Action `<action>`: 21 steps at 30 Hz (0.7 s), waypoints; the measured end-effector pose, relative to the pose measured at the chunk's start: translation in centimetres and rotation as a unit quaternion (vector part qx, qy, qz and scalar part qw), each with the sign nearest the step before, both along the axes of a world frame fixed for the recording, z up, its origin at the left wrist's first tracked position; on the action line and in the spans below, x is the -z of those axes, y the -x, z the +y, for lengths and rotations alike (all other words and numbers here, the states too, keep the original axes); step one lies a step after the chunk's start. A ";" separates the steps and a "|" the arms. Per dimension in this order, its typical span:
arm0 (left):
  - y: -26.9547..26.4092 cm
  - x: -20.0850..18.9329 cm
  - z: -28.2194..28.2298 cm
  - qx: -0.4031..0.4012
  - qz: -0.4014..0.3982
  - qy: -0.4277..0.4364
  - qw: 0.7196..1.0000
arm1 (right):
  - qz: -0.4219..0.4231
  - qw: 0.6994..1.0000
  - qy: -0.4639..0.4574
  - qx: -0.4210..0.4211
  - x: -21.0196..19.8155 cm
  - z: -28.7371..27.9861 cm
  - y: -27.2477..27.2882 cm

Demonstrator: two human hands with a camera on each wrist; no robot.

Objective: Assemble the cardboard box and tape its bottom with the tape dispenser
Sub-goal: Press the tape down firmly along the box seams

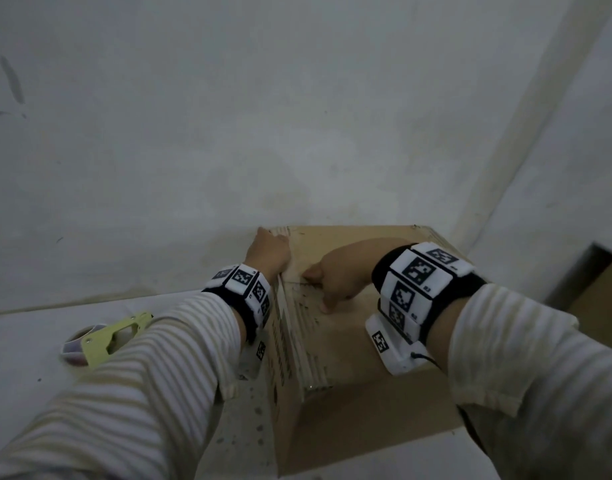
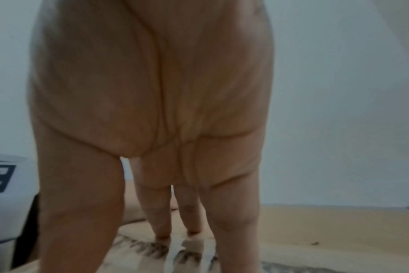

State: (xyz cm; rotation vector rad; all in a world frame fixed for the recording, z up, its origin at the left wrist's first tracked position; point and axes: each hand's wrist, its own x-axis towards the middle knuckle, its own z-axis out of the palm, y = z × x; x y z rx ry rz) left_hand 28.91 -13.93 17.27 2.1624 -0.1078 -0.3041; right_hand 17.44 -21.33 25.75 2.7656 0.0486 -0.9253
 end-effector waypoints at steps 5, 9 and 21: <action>1.5 -0.5 0.8 0.093 -0.127 -0.186 0.970 | -0.001 0.999 -0.038 0.028 -0.7 -2.0 1.5; 4.1 -0.9 1.3 0.208 -0.168 -0.307 0.914 | 0.003 1.000 0.023 0.005 -1.1 -4.6 3.4; 14.4 -5.3 -1.1 0.246 -0.040 -0.453 0.856 | -0.024 0.999 0.004 0.043 -0.9 -15.3 9.3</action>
